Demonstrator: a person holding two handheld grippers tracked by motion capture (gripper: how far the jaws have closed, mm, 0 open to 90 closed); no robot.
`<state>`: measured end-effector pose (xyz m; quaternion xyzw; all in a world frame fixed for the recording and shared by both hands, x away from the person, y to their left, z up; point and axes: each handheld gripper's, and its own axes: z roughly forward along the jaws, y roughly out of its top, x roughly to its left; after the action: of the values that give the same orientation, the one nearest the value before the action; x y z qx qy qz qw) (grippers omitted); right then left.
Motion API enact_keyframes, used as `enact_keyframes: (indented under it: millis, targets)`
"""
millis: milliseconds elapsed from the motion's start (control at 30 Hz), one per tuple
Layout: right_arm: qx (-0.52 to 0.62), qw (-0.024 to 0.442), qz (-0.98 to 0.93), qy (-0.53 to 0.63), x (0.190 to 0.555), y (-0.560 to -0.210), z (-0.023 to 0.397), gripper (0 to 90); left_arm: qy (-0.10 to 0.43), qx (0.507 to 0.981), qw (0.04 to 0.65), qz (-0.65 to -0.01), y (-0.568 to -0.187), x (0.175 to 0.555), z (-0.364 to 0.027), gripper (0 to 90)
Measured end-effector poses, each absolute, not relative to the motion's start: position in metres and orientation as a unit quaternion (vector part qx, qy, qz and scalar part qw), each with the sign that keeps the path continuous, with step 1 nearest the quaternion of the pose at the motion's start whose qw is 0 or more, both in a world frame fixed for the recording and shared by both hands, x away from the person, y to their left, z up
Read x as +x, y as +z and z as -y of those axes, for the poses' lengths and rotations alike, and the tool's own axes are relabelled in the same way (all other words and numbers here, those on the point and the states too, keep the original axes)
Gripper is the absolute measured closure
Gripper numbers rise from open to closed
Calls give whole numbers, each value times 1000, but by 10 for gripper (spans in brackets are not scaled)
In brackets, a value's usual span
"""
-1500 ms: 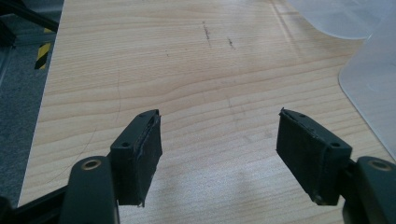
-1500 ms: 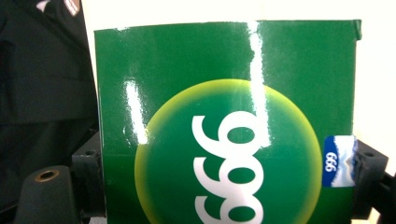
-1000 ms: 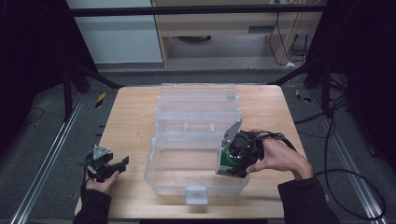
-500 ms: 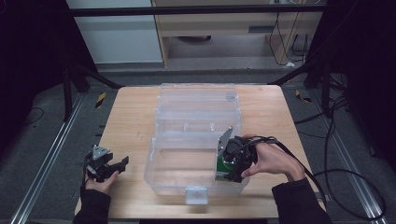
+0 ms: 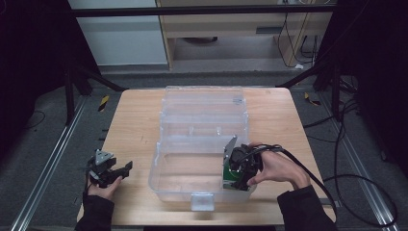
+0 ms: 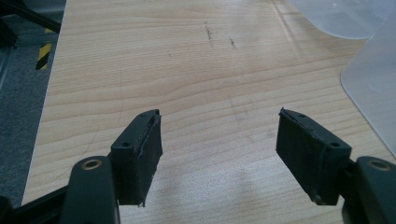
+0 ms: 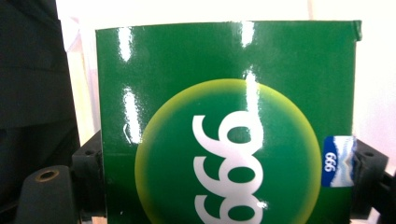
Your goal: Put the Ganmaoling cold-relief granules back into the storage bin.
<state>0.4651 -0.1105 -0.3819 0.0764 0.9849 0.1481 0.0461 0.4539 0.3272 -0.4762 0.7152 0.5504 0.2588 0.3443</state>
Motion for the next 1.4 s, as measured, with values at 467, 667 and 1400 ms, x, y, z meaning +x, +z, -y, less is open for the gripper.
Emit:
enact_keyframes:
  millis: [467,667,1400]
  targets:
    - [67,54,-987,137,465,-396,108,156,259,715,345,-550,-476,454,-327,308]
    - [66,53,-988,127,466,-402,105,154,259,715,345,-551,-476,454,-327,308]
    - [75,44,-987,132,469,-414,108,149,258,715,344,-551,-476,454,-327,309]
